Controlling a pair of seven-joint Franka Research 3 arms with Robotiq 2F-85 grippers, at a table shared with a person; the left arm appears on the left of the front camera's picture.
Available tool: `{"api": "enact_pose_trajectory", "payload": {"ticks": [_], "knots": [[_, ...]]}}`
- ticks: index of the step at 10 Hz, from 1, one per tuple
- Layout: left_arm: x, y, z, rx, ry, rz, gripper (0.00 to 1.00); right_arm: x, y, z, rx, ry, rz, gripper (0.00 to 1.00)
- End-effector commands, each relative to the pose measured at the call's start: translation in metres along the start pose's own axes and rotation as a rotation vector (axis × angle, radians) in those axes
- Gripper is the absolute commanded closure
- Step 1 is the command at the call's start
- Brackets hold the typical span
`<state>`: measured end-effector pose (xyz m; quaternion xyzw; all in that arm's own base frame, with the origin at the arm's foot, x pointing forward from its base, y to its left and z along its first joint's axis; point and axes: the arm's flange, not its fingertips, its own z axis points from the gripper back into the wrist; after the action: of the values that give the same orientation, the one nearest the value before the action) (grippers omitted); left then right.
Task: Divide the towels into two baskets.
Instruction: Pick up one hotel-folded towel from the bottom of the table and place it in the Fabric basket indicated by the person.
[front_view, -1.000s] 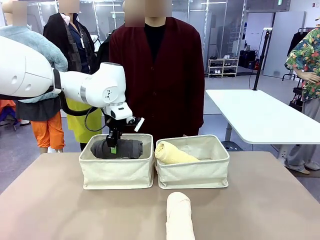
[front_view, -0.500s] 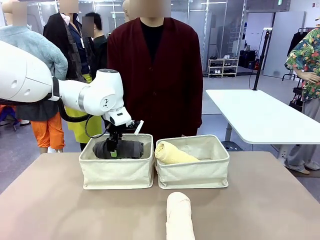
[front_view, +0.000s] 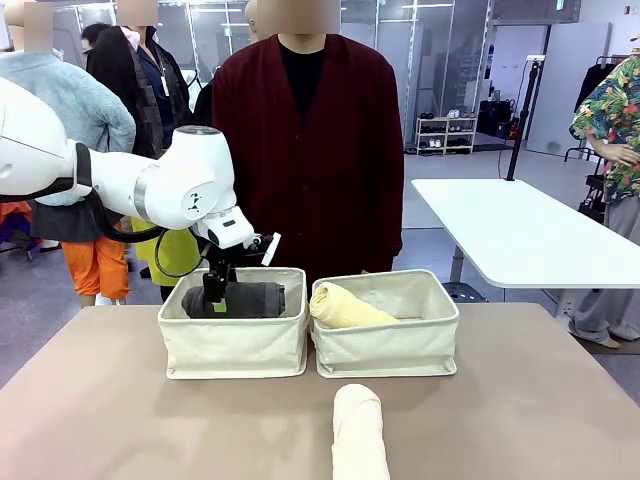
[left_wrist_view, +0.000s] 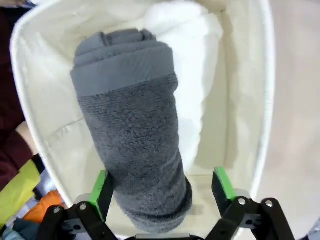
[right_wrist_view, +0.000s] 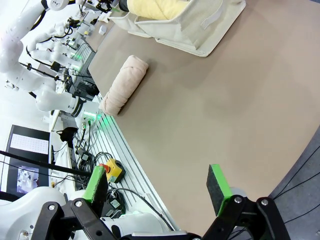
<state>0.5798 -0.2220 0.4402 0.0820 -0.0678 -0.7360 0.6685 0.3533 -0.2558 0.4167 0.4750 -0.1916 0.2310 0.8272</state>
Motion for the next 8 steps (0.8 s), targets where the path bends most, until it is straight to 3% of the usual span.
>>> {"api": "enact_pose_trajectory", "payload": {"ticks": [1, 8], "knots": [[0.0038, 0.0113, -0.0136, -0.017, 0.010, -0.011, 0.00, -0.0030, 0.0042, -0.0024, -0.016, 0.009, -0.002, 0.00], [0.0038, 0.0113, -0.0136, -0.017, 0.010, -0.011, 0.00, -0.0030, 0.0042, -0.0024, -0.016, 0.009, -0.002, 0.00]]}}
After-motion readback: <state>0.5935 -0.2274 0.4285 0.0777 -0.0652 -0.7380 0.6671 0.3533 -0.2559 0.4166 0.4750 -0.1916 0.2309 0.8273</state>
